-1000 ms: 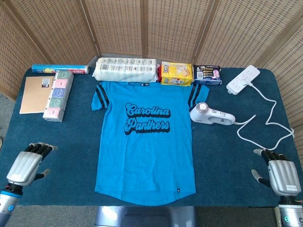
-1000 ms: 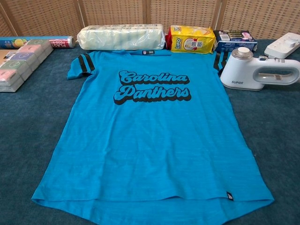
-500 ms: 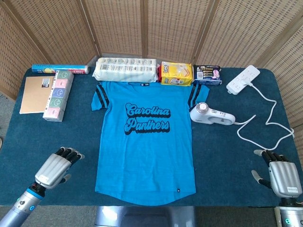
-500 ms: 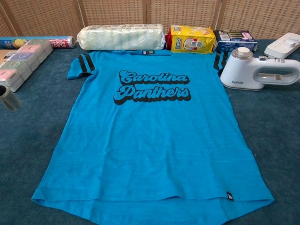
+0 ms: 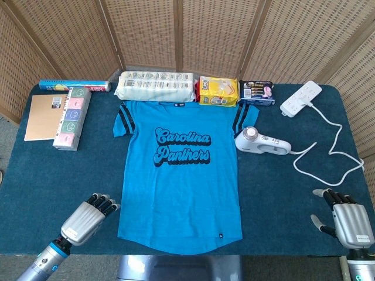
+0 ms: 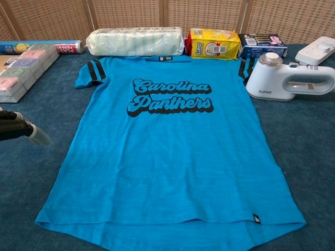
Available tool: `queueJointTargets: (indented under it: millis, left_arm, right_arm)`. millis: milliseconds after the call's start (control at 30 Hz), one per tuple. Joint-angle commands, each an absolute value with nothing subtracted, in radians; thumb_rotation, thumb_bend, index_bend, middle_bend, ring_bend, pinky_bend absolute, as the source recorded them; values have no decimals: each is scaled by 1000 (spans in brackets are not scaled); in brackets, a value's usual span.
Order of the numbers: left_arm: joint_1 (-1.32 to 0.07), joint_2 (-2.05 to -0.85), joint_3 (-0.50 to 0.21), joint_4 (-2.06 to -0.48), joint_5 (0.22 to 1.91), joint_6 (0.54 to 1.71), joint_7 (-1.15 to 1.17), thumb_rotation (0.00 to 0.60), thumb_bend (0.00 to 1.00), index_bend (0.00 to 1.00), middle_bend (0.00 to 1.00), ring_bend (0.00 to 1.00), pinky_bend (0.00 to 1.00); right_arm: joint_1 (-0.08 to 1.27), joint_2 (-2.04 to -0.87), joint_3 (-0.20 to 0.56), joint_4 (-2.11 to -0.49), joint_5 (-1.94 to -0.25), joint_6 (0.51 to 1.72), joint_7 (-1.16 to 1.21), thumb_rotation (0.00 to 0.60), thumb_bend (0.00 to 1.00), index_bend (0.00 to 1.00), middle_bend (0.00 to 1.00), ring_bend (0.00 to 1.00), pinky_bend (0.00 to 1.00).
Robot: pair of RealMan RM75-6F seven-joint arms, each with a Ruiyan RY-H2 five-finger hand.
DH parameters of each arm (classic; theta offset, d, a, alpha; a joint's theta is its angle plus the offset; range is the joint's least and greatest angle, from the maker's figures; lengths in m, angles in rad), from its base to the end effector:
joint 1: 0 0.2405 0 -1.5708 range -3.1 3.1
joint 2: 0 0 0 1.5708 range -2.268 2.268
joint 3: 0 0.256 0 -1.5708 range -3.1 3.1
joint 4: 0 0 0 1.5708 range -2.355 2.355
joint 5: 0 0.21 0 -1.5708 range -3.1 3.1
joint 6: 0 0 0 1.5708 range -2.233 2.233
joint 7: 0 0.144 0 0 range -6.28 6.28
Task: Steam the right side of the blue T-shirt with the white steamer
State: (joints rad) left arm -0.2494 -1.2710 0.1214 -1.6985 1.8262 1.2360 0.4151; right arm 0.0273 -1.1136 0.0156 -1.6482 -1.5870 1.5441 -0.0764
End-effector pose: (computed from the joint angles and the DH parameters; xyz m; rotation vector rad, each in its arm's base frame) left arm -0.2262 0.1611 0.0432 -2.0840 -0.6257 -0.8515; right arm -0.3017 -0.1555 0.1561 1.4271 -0.8506 0.8910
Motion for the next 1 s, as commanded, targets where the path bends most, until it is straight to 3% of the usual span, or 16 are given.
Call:
queueJointTargets:
  millis: [33,600,1000]
  left_arm:
    - [-224,-1309,141,-1663,1858,1278,426,594,158,205,289,218,259]
    - [-137,-1473,197,-1485,1902,1352,478,592,141,205,289,218,259]
    - [-141,-1569,180,-1408,1893,1348,469,591,159,206,289,217,260]
  right_arm:
    - [28,-1114,11,-1637,-1602,1549,-62,572,282,316,369,423,428]
    - [0,-1113,-22,-1584,-1665,1600,15,571,282,316,368,426,428]
    - [-20,-1109,-31,-1573,-1685,1634,55,569,282,316,368,431,432]
